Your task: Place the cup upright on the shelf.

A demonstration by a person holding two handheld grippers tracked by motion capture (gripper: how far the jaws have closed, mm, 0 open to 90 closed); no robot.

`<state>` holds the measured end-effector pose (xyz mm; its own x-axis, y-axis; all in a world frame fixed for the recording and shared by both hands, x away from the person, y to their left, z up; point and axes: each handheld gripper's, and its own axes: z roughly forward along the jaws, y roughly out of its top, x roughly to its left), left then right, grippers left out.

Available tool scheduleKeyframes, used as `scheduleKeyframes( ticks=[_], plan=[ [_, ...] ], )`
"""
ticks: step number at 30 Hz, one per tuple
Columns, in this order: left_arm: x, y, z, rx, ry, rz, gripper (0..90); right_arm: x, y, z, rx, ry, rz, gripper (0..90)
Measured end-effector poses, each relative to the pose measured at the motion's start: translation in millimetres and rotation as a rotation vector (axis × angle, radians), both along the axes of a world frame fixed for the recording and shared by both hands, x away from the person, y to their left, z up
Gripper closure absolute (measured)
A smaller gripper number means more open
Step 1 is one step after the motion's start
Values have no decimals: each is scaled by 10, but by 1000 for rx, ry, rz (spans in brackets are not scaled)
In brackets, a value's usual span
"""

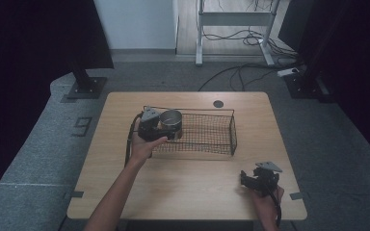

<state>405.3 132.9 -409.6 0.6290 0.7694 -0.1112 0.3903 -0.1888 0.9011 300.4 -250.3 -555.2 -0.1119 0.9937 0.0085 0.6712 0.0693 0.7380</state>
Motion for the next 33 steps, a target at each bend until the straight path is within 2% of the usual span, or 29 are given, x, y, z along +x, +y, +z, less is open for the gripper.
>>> scheduleKeyframes(
  ticks=[7, 10, 18, 33],
  plan=[
    [44, -10, 2, -2, -7, 1, 194, 0, 0, 0, 0, 0, 0, 129],
    [71, -41, -16, 22, -11, 14, 194, 0, 0, 0, 0, 0, 0, 129],
    [168, -109, -91, 22, 21, 14, 194, -1, -1, 0, -1, 0, 1, 129],
    [342, -186, -216, 30, 54, 40, 194, -1, -1, 0, -1, 0, 1, 129]
  ],
)
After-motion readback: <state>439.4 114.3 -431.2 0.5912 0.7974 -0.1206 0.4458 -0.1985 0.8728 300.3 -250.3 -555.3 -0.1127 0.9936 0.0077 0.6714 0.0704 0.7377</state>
